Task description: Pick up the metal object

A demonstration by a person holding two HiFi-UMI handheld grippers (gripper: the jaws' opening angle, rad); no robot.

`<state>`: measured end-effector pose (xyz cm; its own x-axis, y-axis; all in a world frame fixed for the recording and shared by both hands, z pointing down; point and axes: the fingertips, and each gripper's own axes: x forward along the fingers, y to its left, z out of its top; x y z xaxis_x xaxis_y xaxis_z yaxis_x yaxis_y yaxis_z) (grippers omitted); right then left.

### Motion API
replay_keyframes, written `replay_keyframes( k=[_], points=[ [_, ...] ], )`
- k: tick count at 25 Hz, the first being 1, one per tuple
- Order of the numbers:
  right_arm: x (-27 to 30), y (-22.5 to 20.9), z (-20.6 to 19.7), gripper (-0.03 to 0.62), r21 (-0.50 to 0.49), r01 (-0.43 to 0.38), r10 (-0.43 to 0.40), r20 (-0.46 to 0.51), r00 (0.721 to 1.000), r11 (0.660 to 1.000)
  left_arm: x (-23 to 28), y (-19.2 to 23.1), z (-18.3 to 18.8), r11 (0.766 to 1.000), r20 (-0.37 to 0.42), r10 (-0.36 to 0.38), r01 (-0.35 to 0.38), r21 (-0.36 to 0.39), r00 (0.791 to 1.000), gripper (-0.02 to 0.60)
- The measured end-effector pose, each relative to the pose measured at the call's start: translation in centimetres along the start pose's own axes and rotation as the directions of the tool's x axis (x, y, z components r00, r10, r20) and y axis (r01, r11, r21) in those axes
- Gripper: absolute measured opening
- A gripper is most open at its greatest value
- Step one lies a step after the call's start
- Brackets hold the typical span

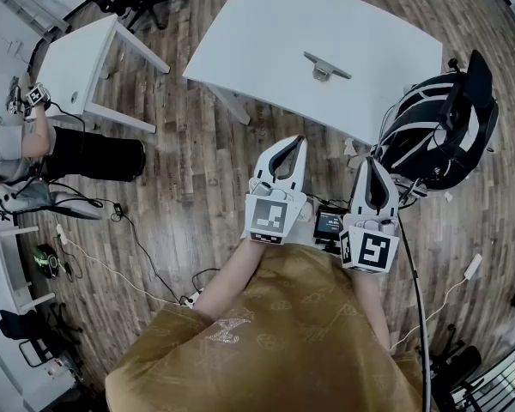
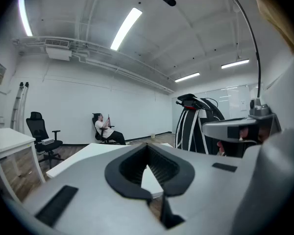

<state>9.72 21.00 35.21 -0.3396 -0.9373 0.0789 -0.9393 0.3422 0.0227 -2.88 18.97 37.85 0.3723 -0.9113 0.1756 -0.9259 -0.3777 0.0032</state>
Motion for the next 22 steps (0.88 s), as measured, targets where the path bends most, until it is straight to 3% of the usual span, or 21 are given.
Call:
replay_keyframes(
  k=[13,22],
  points=[
    [3.4,-0.5,0.3,0.000,-0.002,0.025,-0.024,0.007,1.000,1.000,4.2,1.5,0.8,0.999,0.012,-0.050,0.049,0.013,0.999,0.006],
    [8.9,0.6,0.4,0.000,-0.008,0.035,-0.035,0.001,0.999,0.999,7.9,5.3,1.2,0.996,0.022,-0.091,0.091,-0.001,0.996,0.006]
  ],
)
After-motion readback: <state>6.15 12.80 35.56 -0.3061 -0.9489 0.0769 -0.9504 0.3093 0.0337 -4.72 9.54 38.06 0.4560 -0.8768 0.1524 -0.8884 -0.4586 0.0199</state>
